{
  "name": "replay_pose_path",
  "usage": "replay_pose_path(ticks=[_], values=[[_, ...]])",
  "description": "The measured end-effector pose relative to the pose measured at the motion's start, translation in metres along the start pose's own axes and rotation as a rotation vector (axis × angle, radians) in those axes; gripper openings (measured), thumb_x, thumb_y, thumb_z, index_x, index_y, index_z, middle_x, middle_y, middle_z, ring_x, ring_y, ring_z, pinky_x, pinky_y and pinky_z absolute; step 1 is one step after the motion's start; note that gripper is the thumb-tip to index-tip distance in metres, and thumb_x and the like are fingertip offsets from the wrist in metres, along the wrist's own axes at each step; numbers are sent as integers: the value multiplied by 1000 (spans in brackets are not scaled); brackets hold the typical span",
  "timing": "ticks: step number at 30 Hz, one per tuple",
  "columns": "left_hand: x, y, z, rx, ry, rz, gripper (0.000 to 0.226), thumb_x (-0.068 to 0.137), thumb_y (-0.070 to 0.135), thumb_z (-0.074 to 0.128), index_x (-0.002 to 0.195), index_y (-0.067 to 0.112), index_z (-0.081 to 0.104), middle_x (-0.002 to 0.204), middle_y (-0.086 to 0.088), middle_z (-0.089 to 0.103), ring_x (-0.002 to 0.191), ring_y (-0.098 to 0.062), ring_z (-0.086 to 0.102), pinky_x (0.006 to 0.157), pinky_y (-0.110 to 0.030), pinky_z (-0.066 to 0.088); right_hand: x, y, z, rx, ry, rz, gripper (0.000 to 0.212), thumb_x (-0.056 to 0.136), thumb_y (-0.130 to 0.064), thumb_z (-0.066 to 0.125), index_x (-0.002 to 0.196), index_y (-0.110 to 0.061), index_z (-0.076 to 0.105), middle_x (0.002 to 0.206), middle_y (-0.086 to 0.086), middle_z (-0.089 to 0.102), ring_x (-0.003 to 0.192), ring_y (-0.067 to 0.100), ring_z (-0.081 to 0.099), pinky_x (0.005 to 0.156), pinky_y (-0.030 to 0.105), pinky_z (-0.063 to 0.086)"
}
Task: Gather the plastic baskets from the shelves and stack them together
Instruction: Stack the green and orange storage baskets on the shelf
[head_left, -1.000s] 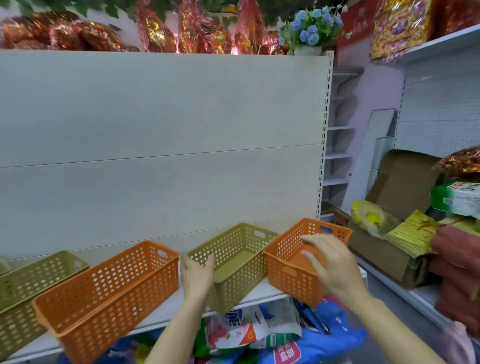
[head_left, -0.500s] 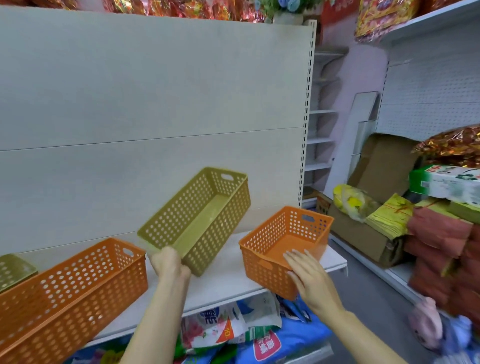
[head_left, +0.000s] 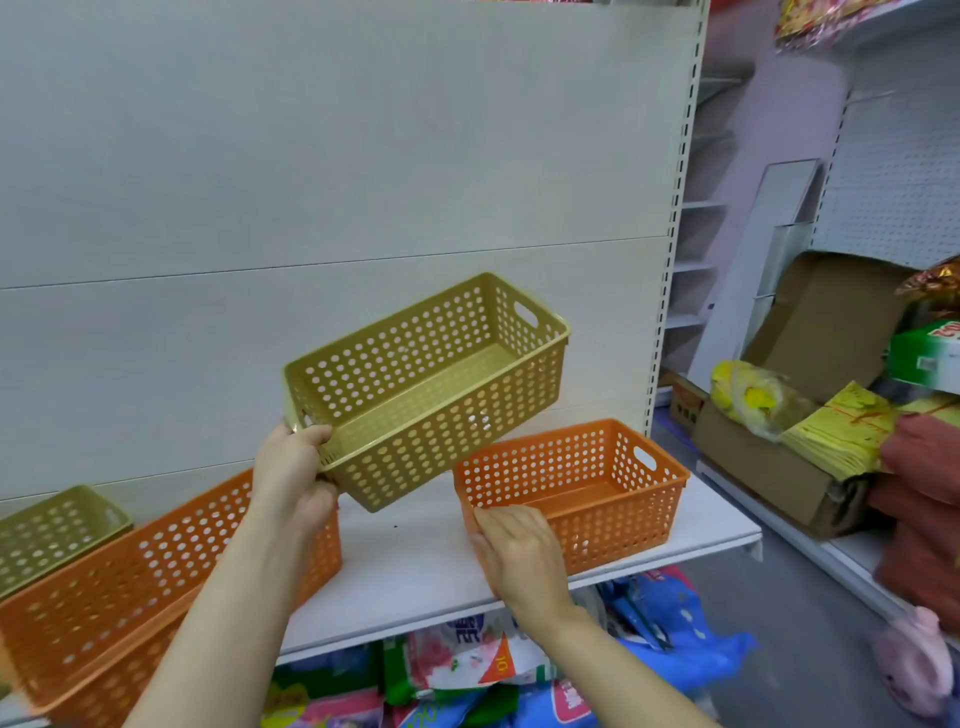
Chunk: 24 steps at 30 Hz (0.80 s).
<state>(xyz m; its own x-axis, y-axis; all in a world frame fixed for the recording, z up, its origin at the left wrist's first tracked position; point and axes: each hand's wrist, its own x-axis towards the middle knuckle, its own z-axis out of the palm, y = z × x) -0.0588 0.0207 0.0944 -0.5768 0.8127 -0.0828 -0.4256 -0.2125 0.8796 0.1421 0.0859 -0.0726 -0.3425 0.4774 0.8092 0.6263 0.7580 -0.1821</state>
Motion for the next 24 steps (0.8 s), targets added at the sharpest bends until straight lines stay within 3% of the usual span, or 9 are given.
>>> replay_pose_path(ticks=[4, 7, 9, 12, 16, 18, 21, 22, 24], values=[[12, 13, -12, 70, -55, -34, 35, 98, -7, 37, 108, 20, 58, 98, -8, 68, 79, -25, 66, 70, -49, 53, 11, -31, 21, -10, -27, 5, 25, 91, -24, 52, 95, -11, 72, 83, -2, 69, 78, 18, 63, 76, 28, 44], [24, 15, -13, 122, -75, -44, 36, 98, -7, 38, 111, 19, 60, 100, -8, 69, 78, -25, 66, 66, -45, 53, 13, -34, 13, 41, 50, 21, 33, 97, -30, 48, 101, -10, 74, 95, 1, 73, 89, 18, 66, 86, 28, 46], [30, 10, -7, 150, -93, -49, 39, 97, -7, 39, 122, 16, 59, 108, -12, 68, 77, -25, 65, 66, -44, 52, 18, -27, -9, 98, 222, 155, 33, 98, -29, 49, 109, -9, 72, 108, 2, 72, 102, 16, 65, 95, 29, 46], [31, -3, 8, 146, -109, -56, 46, 96, -8, 39, 133, 15, 55, 118, -15, 67, 78, -25, 66, 66, -44, 54, 44, 0, -58, 223, 459, 516, 34, 98, -26, 51, 126, -11, 62, 128, 2, 62, 119, 15, 54, 101, 27, 41], [23, -22, 39, 104, -123, -92, 47, 96, -11, 39, 132, 15, 55, 115, -12, 68, 80, -25, 66, 65, -42, 52, 81, 50, -97, 529, 443, 833, 51, 99, -42, 46, 144, -17, 43, 147, -4, 45, 133, 11, 40, 107, 31, 36], [20, -32, 52, 115, -125, -111, 47, 95, -12, 37, 132, 12, 55, 112, -12, 67, 78, -25, 65, 66, -43, 53, 86, 69, -101, 686, 408, 862, 54, 98, -48, 44, 142, -16, 46, 144, -4, 48, 129, 9, 44, 111, 36, 34], [17, -42, 67, 148, -112, -107, 48, 94, -12, 36, 135, 9, 52, 116, -16, 66, 78, -26, 64, 71, -45, 53, 83, 92, -100, 904, 453, 932, 77, 83, -71, 50, 137, -17, 52, 140, -3, 54, 130, 13, 47, 112, 44, 34], [17, -44, 70, 170, -116, -106, 46, 96, -10, 37, 134, 9, 52, 113, -15, 66, 77, -25, 63, 70, -43, 52, 81, 98, -99, 910, 446, 954, 71, 83, -70, 52, 132, -19, 57, 135, -3, 58, 128, 15, 49, 111, 44, 36], [12, -44, 70, 263, -170, -107, 37, 99, -1, 42, 130, 12, 56, 102, -8, 67, 74, -22, 62, 68, -38, 50, 76, 103, -99, 890, 401, 972, 33, 93, -49, 54, 109, -23, 66, 115, -8, 65, 119, 17, 55, 107, 42, 40]])
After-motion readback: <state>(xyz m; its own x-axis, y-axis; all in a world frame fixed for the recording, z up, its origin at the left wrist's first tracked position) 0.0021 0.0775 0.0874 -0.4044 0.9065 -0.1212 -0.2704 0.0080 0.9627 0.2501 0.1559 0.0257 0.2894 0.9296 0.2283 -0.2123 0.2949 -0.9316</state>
